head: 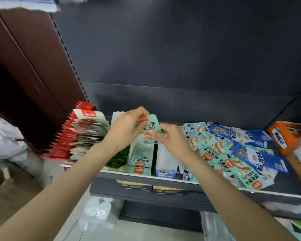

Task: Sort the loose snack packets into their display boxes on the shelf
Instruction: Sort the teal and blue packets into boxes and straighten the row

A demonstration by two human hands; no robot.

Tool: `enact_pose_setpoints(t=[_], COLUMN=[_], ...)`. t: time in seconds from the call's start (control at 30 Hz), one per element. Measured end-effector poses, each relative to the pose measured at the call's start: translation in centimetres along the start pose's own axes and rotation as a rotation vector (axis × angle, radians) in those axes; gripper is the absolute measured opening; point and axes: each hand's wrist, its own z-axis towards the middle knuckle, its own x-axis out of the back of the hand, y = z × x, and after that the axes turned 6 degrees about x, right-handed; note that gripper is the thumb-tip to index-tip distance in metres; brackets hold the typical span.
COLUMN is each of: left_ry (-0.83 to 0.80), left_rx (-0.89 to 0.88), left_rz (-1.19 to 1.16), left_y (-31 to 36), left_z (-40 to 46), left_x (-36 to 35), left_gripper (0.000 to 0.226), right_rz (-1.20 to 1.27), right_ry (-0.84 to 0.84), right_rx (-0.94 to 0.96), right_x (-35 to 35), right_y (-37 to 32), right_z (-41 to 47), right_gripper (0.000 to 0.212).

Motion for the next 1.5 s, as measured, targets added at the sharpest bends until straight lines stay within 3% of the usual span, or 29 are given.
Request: enact_pose_setpoints(t=[0.13,0.23,0.33,0.53,0.63,0.7,0.77,0.87,1.03,1.13,1.23,1.37,1.43,1.5], left_ry=[-0.028,-0.164,-0.312,-0.302,-0.484,-0.625,-0.679,-0.667,-0.387,-0.313,-0.364,-0.611,-0.635,-0.573], left_rx=[0.004,-0.029,-0.127,-0.218,-0.244,-0.228,-0.211,-0.086,0.051,0.124,0.226,0.444,0.545,0.646], left_rz=[0.05,0.15,0.415,0.641,0.778,0.823,0.783,0.602,0.276,-0.058,-0.233,-0.065,0.049,0.125], left_y=[-2.5,-4.0,-4.3,-4.7,-3.6,-3.3,-3.6,-3.1,0.5,4.3,7.7,10.0,10.0,9.6], left_z=[-1.9,-2.9,-3.9,-4.1,-4.2,-4.1,-3.9,-3.4,-1.6,0.1,2.1,4.6,5.3,5.7], left_x=[0.9,-0.2,-1.2,-1.7,-3.2,-4.5,-5.5,-6.2,-9.1,-12.8,-17.4,-23.7,-26.3,-28.4], left_gripper=[0.014,0.018,0.027,0.038,0.04,0.029,0.023,0.031,0.03,0.027,0.024,0.022,0.026,0.046], right_rz=[0.027,-0.053,-0.149,-0.33,-0.295,-0.292,-0.284,-0.225,-0.196,-0.296,-0.388,-0.472,-0.457,-0.441], right_ry=[-0.068,-0.088,-0.15,-0.227,-0.24,-0.218,-0.186,-0.089,0.049,0.042,-0.053,-0.27,-0.306,-0.3], right_rx=[-0.083,-0.181,-0.189,-0.192,-0.291,-0.295,-0.27,-0.262,-0.317,-0.392,-0.5,-0.592,-0.577,-0.537], right_x=[-3.0,-4.9,-6.3,-6.4,-5.9,-5.2,-4.3,-2.4,2.0,4.6,6.6,8.8,9.3,9.5], right_y=[-0.8,-0.1,0.4,0.2,0.8,1.3,1.8,2.9,7.0,11.1,15.9,20.7,22.0,22.8], right_z=[-0.2,-0.6,-1.0,-0.7,-1.0,-1.5,-2.0,-3.1,-5.2,-6.1,-7.1,-8.4,-8.6,-8.8], right_gripper=[0.025,0.038,0.015,0.032,0.039,0.043,0.04,0.036,0.032,0.035,0.052,0.073,0.075,0.073])
